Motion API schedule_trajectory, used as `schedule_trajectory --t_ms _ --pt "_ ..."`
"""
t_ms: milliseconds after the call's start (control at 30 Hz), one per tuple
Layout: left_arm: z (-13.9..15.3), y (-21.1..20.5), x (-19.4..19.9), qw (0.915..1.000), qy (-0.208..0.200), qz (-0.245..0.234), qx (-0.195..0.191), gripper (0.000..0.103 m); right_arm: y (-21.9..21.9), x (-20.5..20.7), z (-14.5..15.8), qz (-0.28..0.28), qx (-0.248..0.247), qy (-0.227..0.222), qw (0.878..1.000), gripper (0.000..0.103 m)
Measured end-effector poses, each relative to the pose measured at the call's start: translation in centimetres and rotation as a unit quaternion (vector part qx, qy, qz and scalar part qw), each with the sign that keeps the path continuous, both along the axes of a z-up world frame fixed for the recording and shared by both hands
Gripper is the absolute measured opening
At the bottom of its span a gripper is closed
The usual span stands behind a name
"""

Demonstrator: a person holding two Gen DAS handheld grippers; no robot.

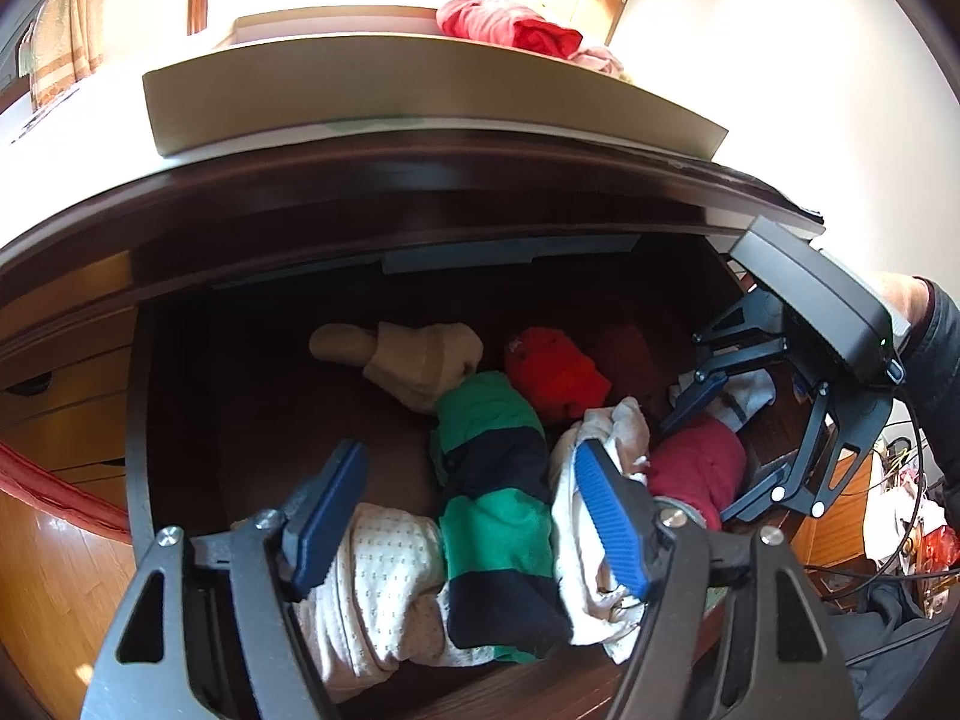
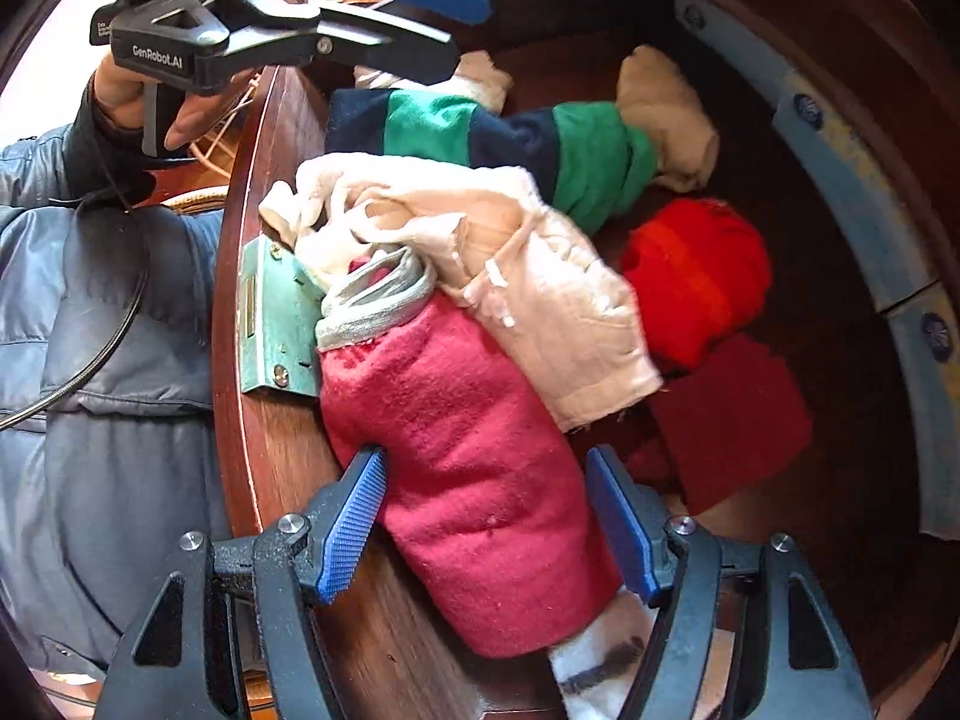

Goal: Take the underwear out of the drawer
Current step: 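Grasp the dark red sock with the right tool while the left tool grasps the green-navy sock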

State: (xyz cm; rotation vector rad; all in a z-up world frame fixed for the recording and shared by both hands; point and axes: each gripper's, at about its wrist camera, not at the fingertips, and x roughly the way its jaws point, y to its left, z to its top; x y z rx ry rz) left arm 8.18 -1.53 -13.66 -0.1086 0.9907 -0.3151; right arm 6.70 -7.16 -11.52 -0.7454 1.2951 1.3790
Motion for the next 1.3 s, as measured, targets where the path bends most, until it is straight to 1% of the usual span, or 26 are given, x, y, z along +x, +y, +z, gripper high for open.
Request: schedule_trajectory --t_ms 133,267,367,400,433,467,533,633,800,900,1033,1167,1233,1300 --pt "-0.1 -0.2 0.0 1.0000 0.002 -0.002 -0.001 0.073 0.6 1.0 -0.7 -0.015 -0.002 0.021 1.000 0.070" --pt "-0.1 -0.3 0.2 1.0000 0.004 -0.003 0.003 0.073 0.2 2.6 -2.1 -0.058 -0.016 0.059 0.996 0.070" --pt "-0.1 -0.3 0.4 1.0000 0.005 -0.002 0.004 0.073 -0.2 2.9 -2.1 -0.082 -0.011 0.066 0.994 0.070" --pt "-0.1 -0.3 0.5 1.0000 0.005 -0.003 0.004 0.073 -0.3 2.9 -2.0 -0.092 -0.009 0.067 0.993 0.064" --pt "-0.1 -0.3 0.5 1.0000 0.004 -0.004 0.005 0.073 -0.6 2.7 -1.8 -0.100 -0.003 0.071 0.992 0.056" --pt "0.0 -0.3 0.5 1.0000 0.004 -0.005 0.005 0.073 -1.1 2.2 -1.7 -0.108 0.003 0.066 0.992 0.054" --pt "-0.1 -0.5 0.5 0.9999 0.005 -0.008 0.007 0.074 -2.2 1.6 -0.9 -0.121 0.011 0.046 0.992 0.045" --pt "-0.2 -0.8 0.7 0.9998 0.011 -0.015 0.007 0.074 -3.4 0.8 -0.1 -0.143 0.027 0.032 0.989 0.036" --pt "-0.4 -1.1 0.9 0.9994 0.019 -0.023 0.018 0.074 -5.5 -0.8 1.1 -0.178 0.073 0.003 0.981 0.026" --pt "-0.6 -1.6 1.1 0.9985 0.030 -0.033 0.030 0.074 -7.4 -2.1 2.0 -0.202 0.101 -0.004 0.974 0.026" --pt "-1.0 -2.4 1.7 0.9966 0.044 -0.048 0.050 0.074 -9.5 -1.6 3.2 -0.236 0.122 -0.011 0.964 0.026" --pt "-1.8 -3.2 2.3 0.9935 0.063 -0.066 0.068 0.074 -11.2 -1.8 4.5 -0.278 0.123 -0.035 0.952 0.026" --pt "-2.5 -3.4 2.8 0.9916 0.084 -0.072 0.067 0.074 -11.6 -1.4 4.7 -0.291 0.111 -0.064 0.948 0.026" --pt "-2.8 -3.1 3.2 0.9912 0.097 -0.069 0.058 0.074 -11.6 -1.3 4.7 -0.299 0.103 -0.078 0.946 0.026"
